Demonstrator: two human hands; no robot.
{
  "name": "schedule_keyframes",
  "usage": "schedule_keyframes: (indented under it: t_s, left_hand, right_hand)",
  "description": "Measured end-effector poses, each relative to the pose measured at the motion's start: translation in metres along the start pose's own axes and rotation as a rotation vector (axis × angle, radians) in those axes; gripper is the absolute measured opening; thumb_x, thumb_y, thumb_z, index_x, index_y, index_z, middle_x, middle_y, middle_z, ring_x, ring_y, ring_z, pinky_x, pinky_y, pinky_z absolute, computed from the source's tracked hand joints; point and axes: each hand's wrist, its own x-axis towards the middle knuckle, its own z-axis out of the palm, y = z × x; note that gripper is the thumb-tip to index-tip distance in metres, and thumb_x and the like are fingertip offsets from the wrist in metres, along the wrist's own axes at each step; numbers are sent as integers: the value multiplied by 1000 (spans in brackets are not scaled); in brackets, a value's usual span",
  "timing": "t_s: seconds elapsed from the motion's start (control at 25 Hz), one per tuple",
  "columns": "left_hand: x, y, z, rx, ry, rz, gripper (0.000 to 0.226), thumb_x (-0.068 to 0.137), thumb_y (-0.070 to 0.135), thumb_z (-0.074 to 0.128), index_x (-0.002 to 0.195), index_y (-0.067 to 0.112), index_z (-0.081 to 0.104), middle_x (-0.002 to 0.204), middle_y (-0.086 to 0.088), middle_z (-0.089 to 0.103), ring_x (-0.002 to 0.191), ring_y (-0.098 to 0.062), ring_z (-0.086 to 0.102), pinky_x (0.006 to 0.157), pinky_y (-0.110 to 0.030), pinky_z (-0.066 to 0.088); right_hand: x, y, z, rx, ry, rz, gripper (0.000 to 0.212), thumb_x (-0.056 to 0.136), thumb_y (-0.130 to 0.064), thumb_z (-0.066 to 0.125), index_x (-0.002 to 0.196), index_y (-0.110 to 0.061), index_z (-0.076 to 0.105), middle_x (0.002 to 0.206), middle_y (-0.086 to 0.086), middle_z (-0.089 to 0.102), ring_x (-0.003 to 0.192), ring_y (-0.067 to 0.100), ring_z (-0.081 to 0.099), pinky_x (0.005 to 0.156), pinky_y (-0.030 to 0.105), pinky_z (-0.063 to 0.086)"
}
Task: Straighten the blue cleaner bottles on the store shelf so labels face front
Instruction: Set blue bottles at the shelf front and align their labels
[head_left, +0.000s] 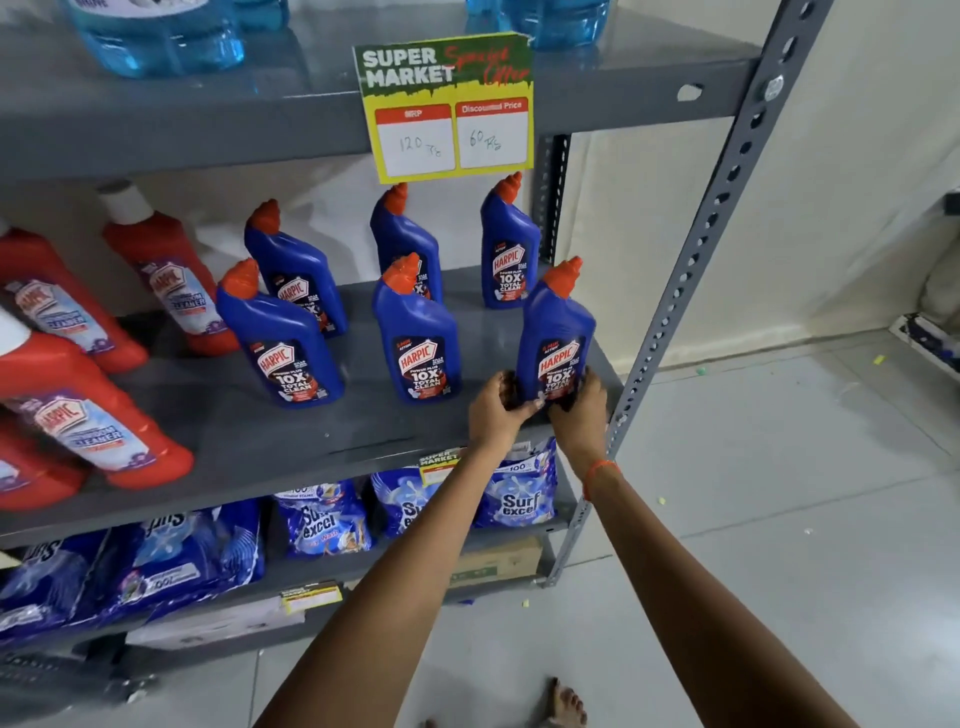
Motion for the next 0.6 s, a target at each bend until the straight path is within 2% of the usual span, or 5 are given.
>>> schedule_keyframes:
  t_s: [0.16,0.28,0.36,0.48,0.6]
  left_hand:
    - [-28,-4,-40,7,158,189,34,83,12,64,115,6,55,115,-12,67,104,-22,63,91,-37,52]
    - [-44,-6,-86,20,468,372,30,81,10,66,108,4,54,106,-12,59,87,-16,59,79,-25,49]
    - [-33,-19,-112,-10,604,305,46,73,9,75,111,1,50,109,-11,48,80,-10,52,77,-18,46]
    - [-2,-44,-134,58,337,124,74,69,13,79,130,1,37,127,-19,48,109,-24,53,95,-25,40]
    - [16,-42,-140,81,-50,-15,70,78,17,72,135,7,34,135,-15,51,123,-27,48,94,-28,37]
  right_hand:
    - [-53,-25,35,137,399,-34,49,72,13,56,117,-4,50,118,20,45,110,30,46,95,35,44]
    - [-81,-55,66,237,200,-178,35,75,14,54,106,-4,53,105,11,43,91,26,52,83,33,47]
    - [-76,-65,89,161,31,-232,35,77,10,57,110,-2,52,104,15,46,93,32,53,83,38,48]
    - [-52,-55,109,-7,-220,-184,52,77,1,61,125,-6,42,122,21,55,113,35,53,96,44,46]
    - [-27,-43,104,-121,-383,-87,61,80,4,56,134,-11,34,128,18,58,116,35,56,101,50,46]
